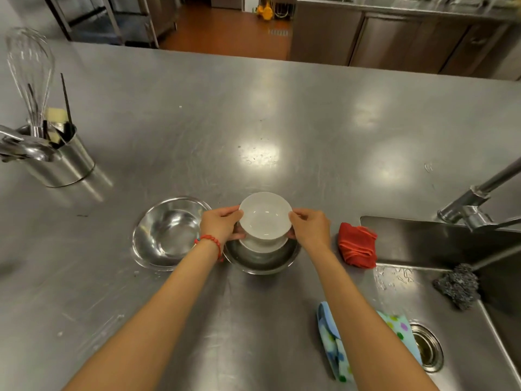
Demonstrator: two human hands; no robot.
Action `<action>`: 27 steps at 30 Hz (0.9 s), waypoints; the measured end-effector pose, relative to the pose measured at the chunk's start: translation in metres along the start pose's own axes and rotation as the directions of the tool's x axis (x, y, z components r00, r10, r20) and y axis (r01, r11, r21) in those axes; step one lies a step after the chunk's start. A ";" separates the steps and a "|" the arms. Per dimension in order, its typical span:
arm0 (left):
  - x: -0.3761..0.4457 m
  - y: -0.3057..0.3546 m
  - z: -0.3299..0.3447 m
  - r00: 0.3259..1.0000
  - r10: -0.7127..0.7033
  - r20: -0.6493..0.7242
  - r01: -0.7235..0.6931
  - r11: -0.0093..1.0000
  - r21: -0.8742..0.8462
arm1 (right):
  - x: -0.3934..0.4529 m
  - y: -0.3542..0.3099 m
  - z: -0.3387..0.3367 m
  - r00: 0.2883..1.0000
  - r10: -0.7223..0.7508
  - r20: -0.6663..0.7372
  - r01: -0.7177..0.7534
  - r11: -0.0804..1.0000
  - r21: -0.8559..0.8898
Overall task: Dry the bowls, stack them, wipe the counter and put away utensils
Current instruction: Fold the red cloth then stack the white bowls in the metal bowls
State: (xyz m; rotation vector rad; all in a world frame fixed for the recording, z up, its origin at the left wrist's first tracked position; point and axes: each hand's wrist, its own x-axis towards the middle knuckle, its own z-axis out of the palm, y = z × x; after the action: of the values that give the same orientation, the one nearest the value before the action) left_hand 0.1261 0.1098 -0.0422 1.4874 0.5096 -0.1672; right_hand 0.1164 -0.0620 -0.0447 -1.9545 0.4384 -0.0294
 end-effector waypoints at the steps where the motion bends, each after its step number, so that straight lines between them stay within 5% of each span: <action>1: 0.003 0.000 0.000 1.000 0.013 -0.005 -0.013 1.000 0.016 | 0.001 0.001 0.001 1.000 -0.002 0.000 0.002 1.000 -0.009; 20: 0.009 -0.022 -0.013 0.984 0.160 -0.083 -0.140 0.969 0.205 | -0.003 0.009 0.004 0.999 -0.008 0.050 0.013 0.994 -0.108; 27: -0.006 -0.036 -0.033 0.952 0.229 -0.205 -0.176 0.953 0.247 | -0.012 0.028 -0.019 0.990 -0.098 -0.105 0.084 0.988 -0.131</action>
State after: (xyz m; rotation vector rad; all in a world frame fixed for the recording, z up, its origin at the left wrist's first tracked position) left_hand 0.0990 0.1378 -0.0723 1.7850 0.5319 0.1173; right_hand 0.0932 -0.0846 -0.0594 -2.1034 0.4327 -0.1739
